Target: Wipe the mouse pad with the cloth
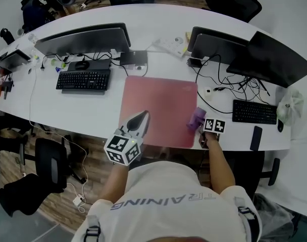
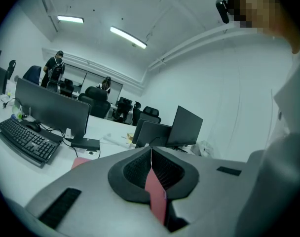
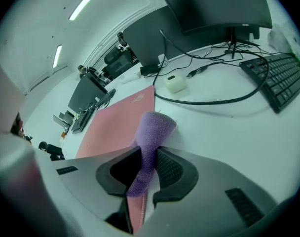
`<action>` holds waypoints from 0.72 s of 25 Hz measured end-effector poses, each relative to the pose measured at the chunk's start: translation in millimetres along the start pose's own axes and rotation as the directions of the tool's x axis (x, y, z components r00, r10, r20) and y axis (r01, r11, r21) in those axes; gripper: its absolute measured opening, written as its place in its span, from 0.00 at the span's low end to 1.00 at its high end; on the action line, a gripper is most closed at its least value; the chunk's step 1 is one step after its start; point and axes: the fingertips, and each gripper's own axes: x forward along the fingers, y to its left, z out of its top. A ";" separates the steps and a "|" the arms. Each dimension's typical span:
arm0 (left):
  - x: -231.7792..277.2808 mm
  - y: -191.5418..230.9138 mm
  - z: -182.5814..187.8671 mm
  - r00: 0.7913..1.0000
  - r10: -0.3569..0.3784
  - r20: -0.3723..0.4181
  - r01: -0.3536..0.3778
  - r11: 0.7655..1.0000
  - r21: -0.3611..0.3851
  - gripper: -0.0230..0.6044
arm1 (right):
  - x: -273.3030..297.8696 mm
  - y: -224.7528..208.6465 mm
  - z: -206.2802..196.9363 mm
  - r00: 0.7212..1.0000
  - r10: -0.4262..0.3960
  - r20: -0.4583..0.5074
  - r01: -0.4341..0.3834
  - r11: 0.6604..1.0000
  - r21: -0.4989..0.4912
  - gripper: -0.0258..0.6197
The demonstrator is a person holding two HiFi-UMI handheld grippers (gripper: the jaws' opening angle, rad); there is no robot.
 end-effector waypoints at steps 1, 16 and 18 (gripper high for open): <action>-0.2 -0.1 1.0 1.000 0.000 -0.002 0.000 1.000 0.003 0.09 | -3.9 -3.4 -0.1 1.000 -0.013 0.005 0.013 1.000 0.005 0.19; -87.9 70.5 24.3 0.998 0.054 0.033 -0.054 0.998 0.014 0.09 | -23.2 203.5 14.7 0.960 0.235 0.150 -0.217 0.968 -0.127 0.19; -109.1 86.0 29.1 0.997 0.065 0.042 -0.065 0.998 0.014 0.09 | -13.4 242.8 4.4 0.955 0.270 0.125 -0.249 0.955 -0.161 0.19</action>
